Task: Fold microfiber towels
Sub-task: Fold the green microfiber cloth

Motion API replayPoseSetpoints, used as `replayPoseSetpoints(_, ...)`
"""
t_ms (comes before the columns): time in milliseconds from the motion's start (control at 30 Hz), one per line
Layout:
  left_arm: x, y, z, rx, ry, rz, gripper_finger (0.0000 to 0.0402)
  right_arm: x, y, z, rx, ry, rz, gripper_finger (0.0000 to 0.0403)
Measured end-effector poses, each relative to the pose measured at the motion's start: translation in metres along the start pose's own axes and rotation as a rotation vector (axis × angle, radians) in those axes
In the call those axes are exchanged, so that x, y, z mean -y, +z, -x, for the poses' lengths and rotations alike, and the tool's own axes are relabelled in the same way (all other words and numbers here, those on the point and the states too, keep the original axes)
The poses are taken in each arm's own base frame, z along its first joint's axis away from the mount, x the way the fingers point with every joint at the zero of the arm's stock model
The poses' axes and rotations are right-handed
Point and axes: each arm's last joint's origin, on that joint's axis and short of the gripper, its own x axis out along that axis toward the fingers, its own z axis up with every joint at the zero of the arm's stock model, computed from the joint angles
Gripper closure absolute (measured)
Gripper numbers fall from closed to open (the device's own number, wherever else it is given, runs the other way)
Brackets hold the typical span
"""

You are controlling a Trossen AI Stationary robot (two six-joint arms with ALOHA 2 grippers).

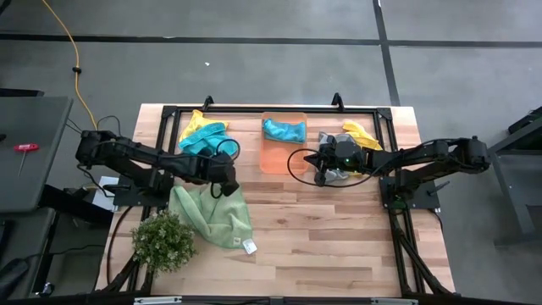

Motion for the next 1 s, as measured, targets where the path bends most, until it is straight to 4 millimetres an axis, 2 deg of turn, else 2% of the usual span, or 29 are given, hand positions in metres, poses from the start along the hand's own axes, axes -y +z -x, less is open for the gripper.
replayPoseSetpoints(167, -0.006, 0.001, -0.003, -0.049, -0.003, 0.088, 0.0215, 0.0, 0.0, 0.0, 0.0, 0.0, -0.003, 0.0403)
replayPoseSetpoints(567, -0.005, 0.001, -0.004, -0.08, -0.044, 0.233, 0.0216, 0.0, 0.0, 0.0, 0.0, 0.0, -0.003, 0.0403)
replayPoseSetpoints(833, 0.005, -0.008, -0.022, -0.151, 0.015, 0.274, 0.0216, 0.0, 0.0, 0.0, 0.0, -0.001, -0.003, 0.0403)
replayPoseSetpoints(1000, 0.01, -0.012, -0.023, -0.126, 0.045, 0.27, 0.0216, 0.001, 0.0, 0.0, 0.004, -0.041, -0.003, 0.0403)
